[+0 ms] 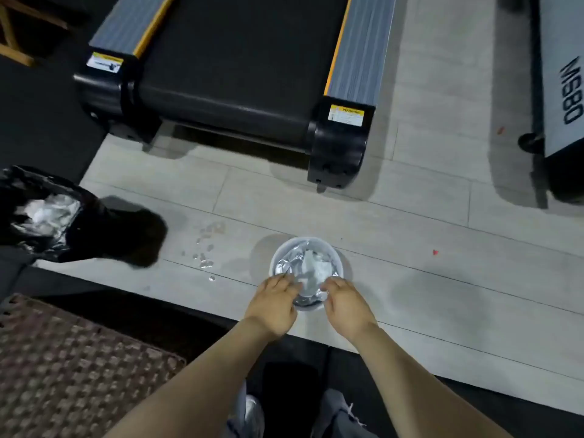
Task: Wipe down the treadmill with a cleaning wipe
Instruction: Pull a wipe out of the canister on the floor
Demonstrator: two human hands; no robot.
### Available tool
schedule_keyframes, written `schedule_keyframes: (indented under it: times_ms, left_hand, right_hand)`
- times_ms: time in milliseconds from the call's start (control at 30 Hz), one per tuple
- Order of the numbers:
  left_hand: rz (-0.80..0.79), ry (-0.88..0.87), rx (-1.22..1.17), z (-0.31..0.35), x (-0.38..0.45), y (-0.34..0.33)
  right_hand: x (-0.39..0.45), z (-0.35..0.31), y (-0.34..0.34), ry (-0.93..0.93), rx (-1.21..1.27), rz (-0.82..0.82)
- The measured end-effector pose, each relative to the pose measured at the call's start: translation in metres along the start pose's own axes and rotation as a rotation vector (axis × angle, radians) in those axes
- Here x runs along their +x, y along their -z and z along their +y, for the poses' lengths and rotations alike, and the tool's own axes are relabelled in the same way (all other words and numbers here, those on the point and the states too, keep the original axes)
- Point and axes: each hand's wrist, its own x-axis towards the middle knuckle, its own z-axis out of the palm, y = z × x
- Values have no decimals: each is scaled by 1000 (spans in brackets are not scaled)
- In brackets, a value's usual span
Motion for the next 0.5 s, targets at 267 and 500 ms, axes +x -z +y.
schedule_keyframes:
  times_ms: [267, 500]
  left_hand:
    - [97, -82, 214, -21, 80, -34]
    - [128, -70, 222, -40, 116, -35]
  right_hand:
    - [109, 24, -51, -125, 2, -128]
    - [156, 30, -93, -202, -176, -74]
